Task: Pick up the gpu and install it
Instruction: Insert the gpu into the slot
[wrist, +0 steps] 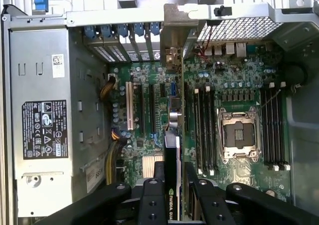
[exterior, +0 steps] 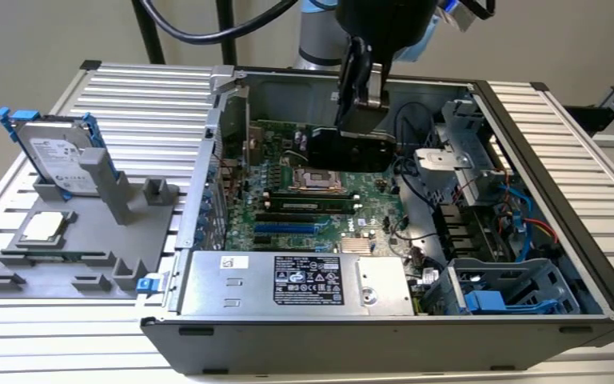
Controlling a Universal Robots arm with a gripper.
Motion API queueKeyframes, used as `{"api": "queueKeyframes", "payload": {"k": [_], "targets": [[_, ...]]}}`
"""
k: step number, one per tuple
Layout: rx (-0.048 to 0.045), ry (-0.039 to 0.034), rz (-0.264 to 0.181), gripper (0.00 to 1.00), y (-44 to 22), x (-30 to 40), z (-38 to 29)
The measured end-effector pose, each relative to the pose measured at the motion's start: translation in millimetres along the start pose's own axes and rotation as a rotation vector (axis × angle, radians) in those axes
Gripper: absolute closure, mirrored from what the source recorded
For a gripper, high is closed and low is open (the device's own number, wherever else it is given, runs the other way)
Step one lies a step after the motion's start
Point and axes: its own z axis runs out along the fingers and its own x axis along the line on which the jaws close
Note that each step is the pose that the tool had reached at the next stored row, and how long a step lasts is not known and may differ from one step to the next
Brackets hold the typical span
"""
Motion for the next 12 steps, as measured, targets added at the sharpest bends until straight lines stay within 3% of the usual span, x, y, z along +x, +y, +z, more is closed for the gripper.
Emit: {"api": "queueKeyframes", "payload": {"k": [7,12], "targets": [[0.0004,-0.0001,0.000,1.00,0.3,-8.8,3.3],[0.0021,-0.0001,0.000,1.00,0.2,-10.9,6.9]]}}
